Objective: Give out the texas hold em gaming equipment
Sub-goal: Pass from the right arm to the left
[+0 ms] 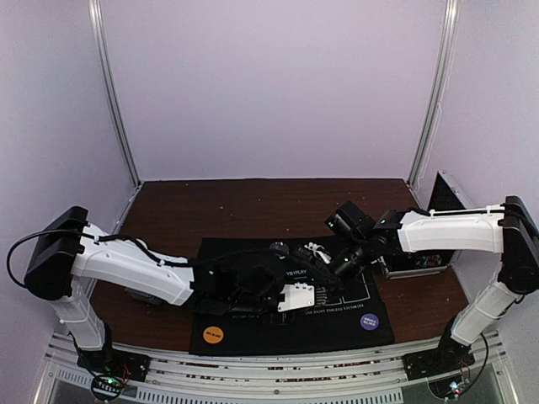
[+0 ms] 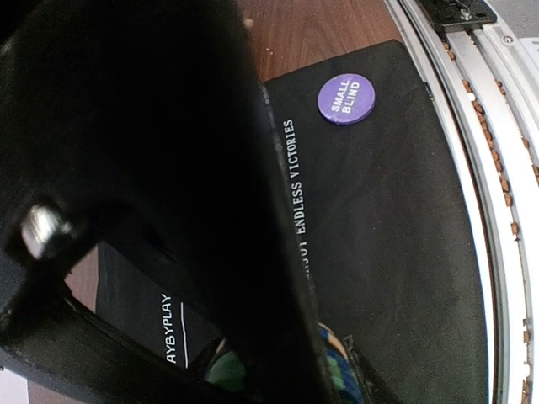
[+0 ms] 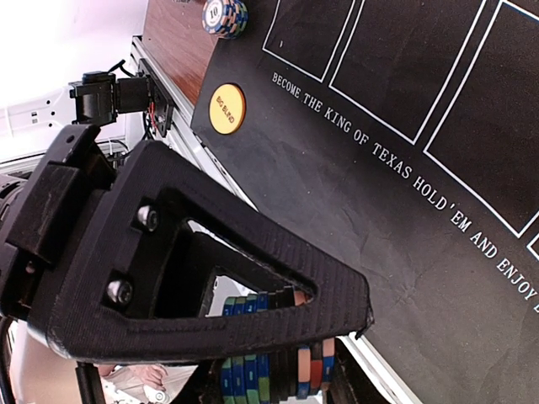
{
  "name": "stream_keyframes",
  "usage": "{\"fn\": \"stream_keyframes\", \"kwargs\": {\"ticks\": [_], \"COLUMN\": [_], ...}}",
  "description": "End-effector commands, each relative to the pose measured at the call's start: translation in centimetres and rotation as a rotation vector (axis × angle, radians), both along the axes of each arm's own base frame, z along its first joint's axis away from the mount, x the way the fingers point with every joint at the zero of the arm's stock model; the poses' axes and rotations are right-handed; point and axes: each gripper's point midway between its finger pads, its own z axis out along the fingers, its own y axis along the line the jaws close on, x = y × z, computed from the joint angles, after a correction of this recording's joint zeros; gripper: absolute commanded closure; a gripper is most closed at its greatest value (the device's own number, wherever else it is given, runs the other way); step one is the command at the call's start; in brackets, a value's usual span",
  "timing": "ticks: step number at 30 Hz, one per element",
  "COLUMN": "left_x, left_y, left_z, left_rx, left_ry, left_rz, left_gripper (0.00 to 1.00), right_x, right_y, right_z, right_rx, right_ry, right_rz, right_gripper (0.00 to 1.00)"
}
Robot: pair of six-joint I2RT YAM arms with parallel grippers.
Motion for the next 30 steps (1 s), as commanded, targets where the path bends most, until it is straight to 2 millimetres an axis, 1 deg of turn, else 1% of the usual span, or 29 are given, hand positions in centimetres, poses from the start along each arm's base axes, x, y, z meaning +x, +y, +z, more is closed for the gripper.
{"fn": "stream_keyframes", "kwargs": {"ticks": [1,2,3,4,5,10,11,13,14,15,16,18,20,21,26,27,30], "left_x": [0.9,0.7,0.6,0.6,0.6,0.7,0.6,0.6,0.6,0.9,1.1,1.4,1.6,1.6,1.5,1.3,1.2], "left_y": [-2.3,-2.4,-2.6,-2.6,-2.6,-2.1,-2.0,-1.8,-1.7,-1.2,-1.0,-0.7,-0.4,-0.3,-0.3,-0.3,-0.4], "left_z": [3.4,3.6,3.7,3.7,3.8,3.1,2.9,2.6,2.4,2.0,1.9,2.0,2.1,2.2,2.0,2.0,1.7], "left_rx": [-0.135,-0.144,-0.152,-0.155,-0.158,-0.135,-0.126,-0.109,-0.101,-0.081,-0.072,-0.069,-0.071,-0.073,-0.071,-0.067,-0.059], "left_ry": [-0.002,0.011,0.021,0.028,0.031,0.031,0.034,0.033,0.032,0.031,0.034,0.036,0.042,0.041,0.057,0.064,0.072], "left_rz": [0.026,0.022,0.023,0.024,0.027,0.037,0.031,0.031,0.033,0.046,0.049,0.058,0.061,0.06,0.046,0.041,0.034], "left_gripper": [0.75,0.63,0.53,0.48,0.47,0.47,0.49,0.59,0.62,0.54,0.52,0.48,0.47,0.49,0.65,0.7,0.98], "right_x": [0.3,0.3,0.5,0.5,0.6,0.7,0.7,0.7,0.7,0.8,0.9,0.9,0.9,0.9,1.0,1.0,1.0], "right_y": [1.3,1.4,1.4,1.5,1.5,1.5,1.5,1.4,1.5,1.6,1.6,1.5,1.5,1.5,1.6,1.6,1.7], "right_z": [1.6,1.5,1.5,1.6,1.6,1.6,1.6,1.5,1.6,1.8,1.8,1.8,1.8,1.8,1.8,1.7,1.7], "right_rx": [0.065,0.065,0.068,0.07,0.069,0.066,0.065,0.057,0.058,0.06,0.06,0.054,0.054,0.055,0.057,0.057,0.063], "right_ry": [-0.002,0.0,-0.004,-0.005,-0.003,-0.011,-0.012,-0.014,-0.016,-0.018,-0.021,-0.021,-0.023,-0.023,-0.023,-0.022,-0.02], "right_rz": [0.013,0.009,0.006,0.005,0.004,0.003,0.006,0.009,0.009,0.009,0.011,0.012,0.009,0.009,0.008,0.008,0.008], "right_gripper": [1.0,1.0,1.0,1.0,1.0,1.0,1.0,1.0,1.0,1.0,1.0,1.0,1.0,1.0,1.0,1.0,1.0]}}
